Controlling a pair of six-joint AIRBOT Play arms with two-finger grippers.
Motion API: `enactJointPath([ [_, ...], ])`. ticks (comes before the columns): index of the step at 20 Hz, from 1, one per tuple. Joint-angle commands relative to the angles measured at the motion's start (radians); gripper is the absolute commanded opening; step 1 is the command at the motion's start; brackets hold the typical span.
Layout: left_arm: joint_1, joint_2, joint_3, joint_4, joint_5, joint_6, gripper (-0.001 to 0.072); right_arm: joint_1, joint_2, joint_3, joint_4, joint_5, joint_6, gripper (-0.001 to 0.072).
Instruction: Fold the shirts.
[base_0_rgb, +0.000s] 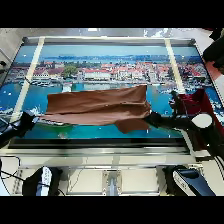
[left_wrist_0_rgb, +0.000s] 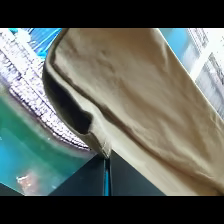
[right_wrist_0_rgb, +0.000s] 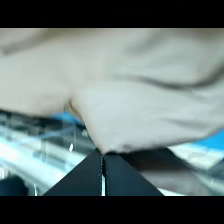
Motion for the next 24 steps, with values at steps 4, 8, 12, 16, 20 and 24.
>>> enactJointPath([
  [4,-0.193,-0.325,0.291,0.2,0.099,-0.004,0.001,0.001,-0.368,0.385,-0.005,-0.058,-0.152,0.0011],
  [8,-0.323,-0.644,0.527,0.404,0.13,-0.11,0.001,0.001,-0.711,0.665,-0.005,-0.09,-0.183,0.0011],
  [12,-0.431,-0.883,0.685,0.444,0.207,-0.141,0.001,0.012,-0.961,0.844,-0.004,-0.122,-0.196,0.0011],
  [16,-0.481,-1.0,0.739,0.61,0.28,-0.274,0.0011,0.012,-1.098,0.917,-0.034,-0.175,-0.197,0.0011],
  [20,-0.486,-1.022,0.74,0.613,0.327,-0.298,0.0011,0.012,-1.134,0.925,-0.056,-0.217,-0.198,0.0013],
  [24,-0.483,-1.0,0.74,0.613,0.292,-0.308,0.0188,-0.005,-1.128,1.003,-0.059,-0.128,-0.197,0.021],
])
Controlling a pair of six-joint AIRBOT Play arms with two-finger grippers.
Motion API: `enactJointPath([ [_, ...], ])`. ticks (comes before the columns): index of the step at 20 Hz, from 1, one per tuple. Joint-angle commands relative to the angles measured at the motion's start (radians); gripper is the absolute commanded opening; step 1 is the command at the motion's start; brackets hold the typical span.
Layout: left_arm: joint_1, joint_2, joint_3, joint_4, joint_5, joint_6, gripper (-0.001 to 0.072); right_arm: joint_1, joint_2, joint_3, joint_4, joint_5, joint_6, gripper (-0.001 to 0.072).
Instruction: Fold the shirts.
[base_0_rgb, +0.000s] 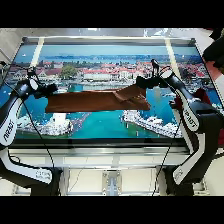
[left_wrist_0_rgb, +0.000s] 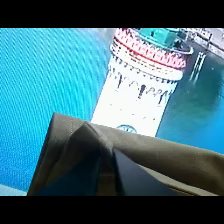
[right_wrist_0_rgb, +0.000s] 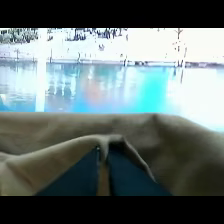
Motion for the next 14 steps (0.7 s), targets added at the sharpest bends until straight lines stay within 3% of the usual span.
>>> enactJointPath([
  [1,0.005,0.024,0.005,0.012,-0.031,-0.019,0.0485,-0.023,0.0,0.098,-0.009,0.117,0.0,0.0343],
  [2,0.012,0.047,0.005,0.012,-0.047,-0.019,0.0661,-0.043,0.011,0.154,-0.023,0.2,0.003,0.0359],
  [7,0.014,0.235,0.004,0.012,-0.101,-0.017,0.0662,-0.172,0.084,0.344,-0.27,0.602,0.048,0.0363],
  [9,-0.016,0.3,0.004,0.012,-0.089,0.034,0.0663,-0.23,0.08,0.332,-0.321,0.678,0.11,0.0455],
  [10,-0.04,0.324,0.004,0.012,-0.082,0.048,0.0663,-0.257,0.07,0.31,-0.29,0.673,0.136,0.0457],
  [14,-0.156,0.348,0.004,0.013,-0.077,0.054,0.0662,-0.333,-0.055,0.232,-0.02,0.676,0.137,0.0628],
])
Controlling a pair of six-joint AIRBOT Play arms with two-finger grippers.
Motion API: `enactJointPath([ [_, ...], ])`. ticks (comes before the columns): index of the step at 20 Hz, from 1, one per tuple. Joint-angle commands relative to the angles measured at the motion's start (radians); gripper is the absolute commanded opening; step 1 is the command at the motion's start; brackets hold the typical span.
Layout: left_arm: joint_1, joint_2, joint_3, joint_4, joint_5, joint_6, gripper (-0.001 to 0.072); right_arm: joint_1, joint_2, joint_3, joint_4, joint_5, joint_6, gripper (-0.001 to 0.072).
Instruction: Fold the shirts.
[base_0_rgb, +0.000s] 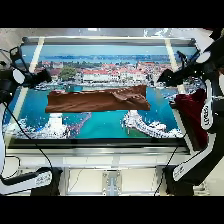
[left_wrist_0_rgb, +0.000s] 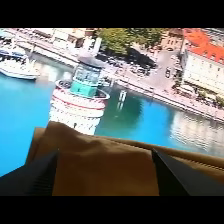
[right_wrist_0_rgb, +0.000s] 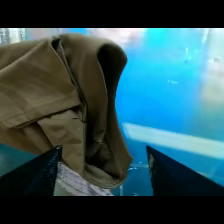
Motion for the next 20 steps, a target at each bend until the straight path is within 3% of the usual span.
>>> enactJointPath([
  [1,-0.093,0.029,0.001,0.001,0.013,0.017,0.0661,-0.055,-0.101,-0.031,0.19,0.05,0.014,0.0628],
  [4,-0.15,0.03,0.001,0.001,0.083,0.016,0.0645,-0.037,-0.196,-0.031,0.297,0.025,-0.048,0.0628],
  [10,-0.178,0.03,0.001,0.0,0.109,0.016,0.0645,0.058,-0.268,-0.031,0.244,-0.058,-0.077,0.0628],
  [16,-0.178,0.021,0.0,0.0,0.109,0.016,0.0645,0.163,-0.283,-0.029,0.247,-0.056,-0.084,0.0612],
  [17,-0.179,0.01,0.0,0.0,0.108,0.016,0.0644,0.18,-0.282,-0.026,0.257,-0.046,-0.085,0.0552],
  [18,-0.179,-0.002,0.0,-0.009,0.104,0.016,0.0622,0.196,-0.279,-0.019,0.277,-0.027,-0.088,0.0332],
  [19,-0.179,-0.021,0.0,-0.024,0.093,0.016,0.0508,0.207,-0.273,-0.01,0.299,-0.011,-0.09,0.0087],
  [20,-0.183,-0.042,0.0,-0.04,0.077,0.016,0.0378,0.216,-0.261,0.005,0.321,0.011,-0.092,0.0013],
])
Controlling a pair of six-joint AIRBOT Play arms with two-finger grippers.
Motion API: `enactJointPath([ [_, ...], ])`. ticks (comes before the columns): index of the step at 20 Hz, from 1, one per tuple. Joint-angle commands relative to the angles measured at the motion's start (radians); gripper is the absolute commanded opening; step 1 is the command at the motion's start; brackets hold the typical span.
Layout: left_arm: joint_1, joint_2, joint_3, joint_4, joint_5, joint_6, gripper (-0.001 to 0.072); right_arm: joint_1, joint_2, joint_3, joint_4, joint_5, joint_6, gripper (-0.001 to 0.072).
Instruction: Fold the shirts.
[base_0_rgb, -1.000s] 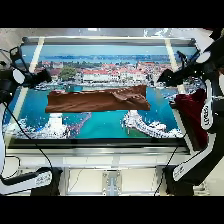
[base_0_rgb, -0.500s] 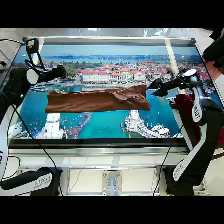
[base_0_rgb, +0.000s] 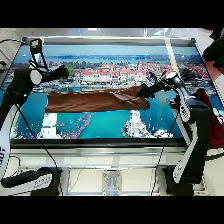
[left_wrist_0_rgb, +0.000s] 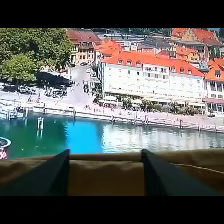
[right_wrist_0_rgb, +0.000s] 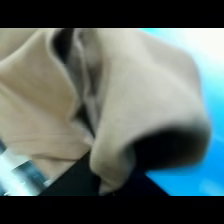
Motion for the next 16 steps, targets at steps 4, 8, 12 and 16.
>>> enactJointPath([
  [4,-0.085,-0.148,0.0,-0.077,-0.082,0.016,0.0014,0.042,0.114,0.101,0.081,0.154,0.028,0.0015],
  [8,-0.262,-0.274,0.0,-0.246,-0.089,0.171,0.0013,0.042,0.277,0.141,-0.016,0.265,0.105,0.0014],
  [12,-0.433,-0.377,0.0,-0.291,-0.045,0.218,0.0014,0.044,0.453,0.141,-0.022,0.361,0.215,0.0013],
  [16,-0.517,-0.392,0.003,-0.336,0.124,0.219,0.0013,0.054,0.58,0.141,-0.023,0.38,0.27,0.0013],
])
